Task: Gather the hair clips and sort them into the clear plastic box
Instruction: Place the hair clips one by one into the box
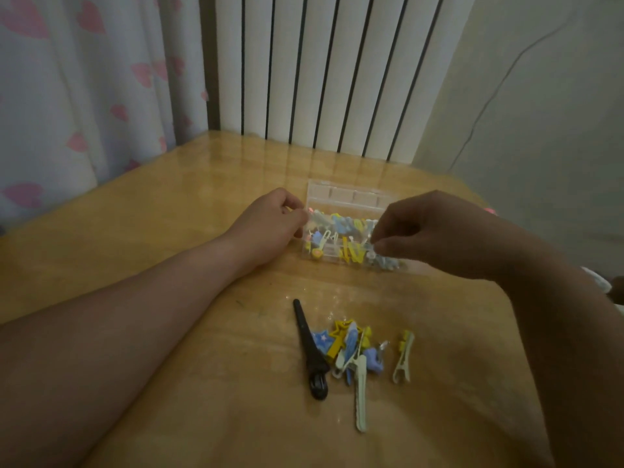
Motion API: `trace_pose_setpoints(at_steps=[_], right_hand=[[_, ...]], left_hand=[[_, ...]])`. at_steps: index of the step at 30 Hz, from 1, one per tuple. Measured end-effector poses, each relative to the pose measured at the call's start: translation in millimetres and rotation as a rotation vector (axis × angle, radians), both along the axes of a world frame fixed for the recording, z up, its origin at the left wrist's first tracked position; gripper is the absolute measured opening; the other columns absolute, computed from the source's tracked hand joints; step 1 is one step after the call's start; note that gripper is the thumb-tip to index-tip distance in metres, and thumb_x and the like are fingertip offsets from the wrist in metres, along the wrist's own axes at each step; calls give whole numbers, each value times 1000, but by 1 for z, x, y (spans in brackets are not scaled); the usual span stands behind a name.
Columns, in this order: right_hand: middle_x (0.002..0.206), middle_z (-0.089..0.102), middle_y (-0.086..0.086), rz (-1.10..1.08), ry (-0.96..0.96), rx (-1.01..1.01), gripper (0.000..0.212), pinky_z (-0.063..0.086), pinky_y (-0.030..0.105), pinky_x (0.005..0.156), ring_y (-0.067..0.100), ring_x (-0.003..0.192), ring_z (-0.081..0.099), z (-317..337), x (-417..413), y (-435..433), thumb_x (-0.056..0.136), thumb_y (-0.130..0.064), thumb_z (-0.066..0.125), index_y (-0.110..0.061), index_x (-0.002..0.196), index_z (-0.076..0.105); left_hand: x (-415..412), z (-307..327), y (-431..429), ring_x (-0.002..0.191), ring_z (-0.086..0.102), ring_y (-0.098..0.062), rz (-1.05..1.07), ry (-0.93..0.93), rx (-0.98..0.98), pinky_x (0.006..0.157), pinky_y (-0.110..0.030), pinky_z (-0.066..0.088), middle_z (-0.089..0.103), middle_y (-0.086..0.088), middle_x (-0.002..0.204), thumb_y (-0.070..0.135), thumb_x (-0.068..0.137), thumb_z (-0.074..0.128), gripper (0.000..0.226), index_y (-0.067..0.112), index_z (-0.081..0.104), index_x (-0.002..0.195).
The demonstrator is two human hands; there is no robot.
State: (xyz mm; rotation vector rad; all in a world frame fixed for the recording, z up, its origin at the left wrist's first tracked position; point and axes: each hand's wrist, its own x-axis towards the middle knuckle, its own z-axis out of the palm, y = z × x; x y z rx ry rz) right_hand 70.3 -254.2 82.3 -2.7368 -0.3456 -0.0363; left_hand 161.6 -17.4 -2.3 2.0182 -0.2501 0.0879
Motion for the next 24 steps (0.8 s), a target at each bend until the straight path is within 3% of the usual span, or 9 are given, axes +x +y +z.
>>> trace_pose_setpoints(at_steps=[3, 10, 15, 19, 24], right_hand=[[92, 73, -12, 87, 123, -53, 9, 58, 29, 79, 5, 85, 68, -3, -3, 16, 93, -37, 77, -40, 101, 75], [98, 73, -17, 243, 306, -107, 14, 51, 19, 78, -3, 88, 68, -7, -7, 35, 95, -43, 74, -40, 108, 74], [102, 76, -14, 350, 493, -59, 16, 57, 32, 90, 3, 94, 72, -2, -13, 32, 95, -46, 72, -38, 109, 73], [99, 77, -10, 388, 531, -53, 14, 55, 24, 82, 3, 89, 72, -5, -13, 33, 94, -34, 78, -28, 106, 75], [92, 75, -14, 395, 506, -71, 7, 52, 20, 80, -4, 83, 67, -9, -11, 32, 95, -32, 77, -27, 100, 75]], left_hand=[[-1, 1, 0, 85, 68, -13, -3, -4, 4, 90, -43, 56, 76, 1, 92, 33, 103, 62, 21, 19, 67, 119], [-4, 5, -1, 80, 66, -9, -4, -9, 10, 84, -36, 53, 75, 3, 89, 33, 103, 62, 23, 18, 67, 120], [-4, 6, -2, 81, 66, -12, 0, -9, 26, 85, -39, 54, 74, 4, 87, 37, 104, 62, 24, 20, 66, 119], [-7, 6, -2, 82, 67, -13, 4, -5, 17, 88, -42, 55, 74, 4, 85, 35, 105, 61, 23, 19, 66, 120], [-7, 7, -2, 85, 68, -16, -6, 1, 13, 90, -44, 55, 75, 0, 89, 37, 104, 63, 27, 18, 66, 122]])
